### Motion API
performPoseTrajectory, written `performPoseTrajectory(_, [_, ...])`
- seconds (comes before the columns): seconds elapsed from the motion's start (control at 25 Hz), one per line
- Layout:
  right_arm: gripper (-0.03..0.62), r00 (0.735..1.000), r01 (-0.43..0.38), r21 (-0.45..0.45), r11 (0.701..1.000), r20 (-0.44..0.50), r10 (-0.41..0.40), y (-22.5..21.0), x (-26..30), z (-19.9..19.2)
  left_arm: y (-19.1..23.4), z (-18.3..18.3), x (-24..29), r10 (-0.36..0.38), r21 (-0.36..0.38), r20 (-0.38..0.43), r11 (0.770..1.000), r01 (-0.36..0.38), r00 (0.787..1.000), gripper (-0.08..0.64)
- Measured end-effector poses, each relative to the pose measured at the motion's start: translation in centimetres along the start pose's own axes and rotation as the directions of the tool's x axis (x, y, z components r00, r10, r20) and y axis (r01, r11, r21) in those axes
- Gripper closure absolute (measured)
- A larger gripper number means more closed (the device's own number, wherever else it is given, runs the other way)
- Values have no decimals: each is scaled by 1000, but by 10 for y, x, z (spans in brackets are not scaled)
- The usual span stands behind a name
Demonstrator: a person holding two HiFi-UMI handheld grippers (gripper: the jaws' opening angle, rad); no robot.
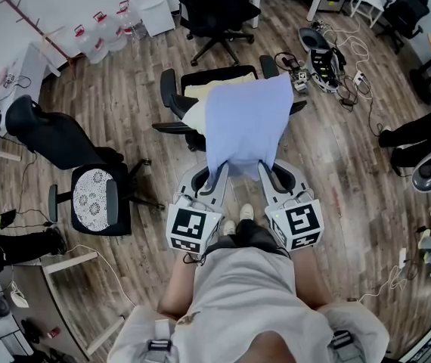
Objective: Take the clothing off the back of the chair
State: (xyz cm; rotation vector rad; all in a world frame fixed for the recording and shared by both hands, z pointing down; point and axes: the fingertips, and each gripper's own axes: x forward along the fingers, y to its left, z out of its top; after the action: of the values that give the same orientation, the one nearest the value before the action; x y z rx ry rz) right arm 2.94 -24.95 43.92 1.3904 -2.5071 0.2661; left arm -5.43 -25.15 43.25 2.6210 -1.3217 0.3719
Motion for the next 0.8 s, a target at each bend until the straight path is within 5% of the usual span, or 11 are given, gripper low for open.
performPoseTrajectory(0.8, [552, 999, 30, -11, 999, 33, -29, 20, -31, 2, -17, 1, -29, -18, 22, 28, 1000, 17, 999, 512])
